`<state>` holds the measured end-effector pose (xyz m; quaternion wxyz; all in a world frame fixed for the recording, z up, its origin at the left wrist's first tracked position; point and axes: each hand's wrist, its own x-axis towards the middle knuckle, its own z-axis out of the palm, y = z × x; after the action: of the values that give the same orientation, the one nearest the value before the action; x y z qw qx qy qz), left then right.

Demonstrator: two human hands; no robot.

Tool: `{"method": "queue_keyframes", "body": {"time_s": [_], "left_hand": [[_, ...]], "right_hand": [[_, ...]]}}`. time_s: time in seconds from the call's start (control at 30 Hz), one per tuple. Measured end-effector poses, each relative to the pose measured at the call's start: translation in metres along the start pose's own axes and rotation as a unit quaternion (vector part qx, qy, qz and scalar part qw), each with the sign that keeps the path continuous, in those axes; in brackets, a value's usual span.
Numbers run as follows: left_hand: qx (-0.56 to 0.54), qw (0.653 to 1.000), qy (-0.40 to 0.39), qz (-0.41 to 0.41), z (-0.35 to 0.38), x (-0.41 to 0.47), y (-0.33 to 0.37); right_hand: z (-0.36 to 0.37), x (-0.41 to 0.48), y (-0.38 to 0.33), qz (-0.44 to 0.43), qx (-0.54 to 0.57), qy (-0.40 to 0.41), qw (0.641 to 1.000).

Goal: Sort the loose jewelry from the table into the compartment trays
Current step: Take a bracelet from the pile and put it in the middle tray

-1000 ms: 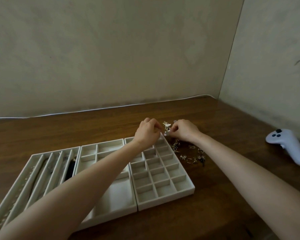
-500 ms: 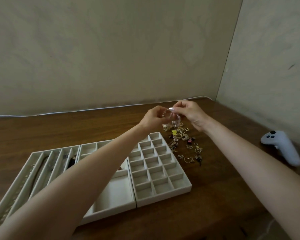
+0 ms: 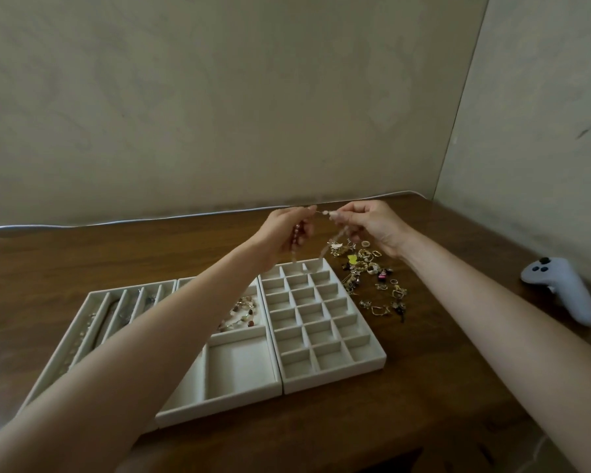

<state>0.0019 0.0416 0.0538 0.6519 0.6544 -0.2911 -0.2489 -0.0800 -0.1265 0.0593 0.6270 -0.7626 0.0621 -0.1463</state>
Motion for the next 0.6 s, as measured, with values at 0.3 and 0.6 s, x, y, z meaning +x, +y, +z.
{"method": "queue_keyframes", "body": {"time_s": [0.3, 0.6], "left_hand": [[-0.038, 0.963, -0.168, -0.206, -0.002, -0.024, 0.002], [-0.252, 0.961, 0.028, -0.110, -0.024, -0.022, 0.003]], "right_hand": [[0.038, -0.015, -0.028, -0.003, 0.021, -0.073, 0.997], [0.056, -0.015, -0.020, 0.029, 0.067, -0.019, 0.997]]}}
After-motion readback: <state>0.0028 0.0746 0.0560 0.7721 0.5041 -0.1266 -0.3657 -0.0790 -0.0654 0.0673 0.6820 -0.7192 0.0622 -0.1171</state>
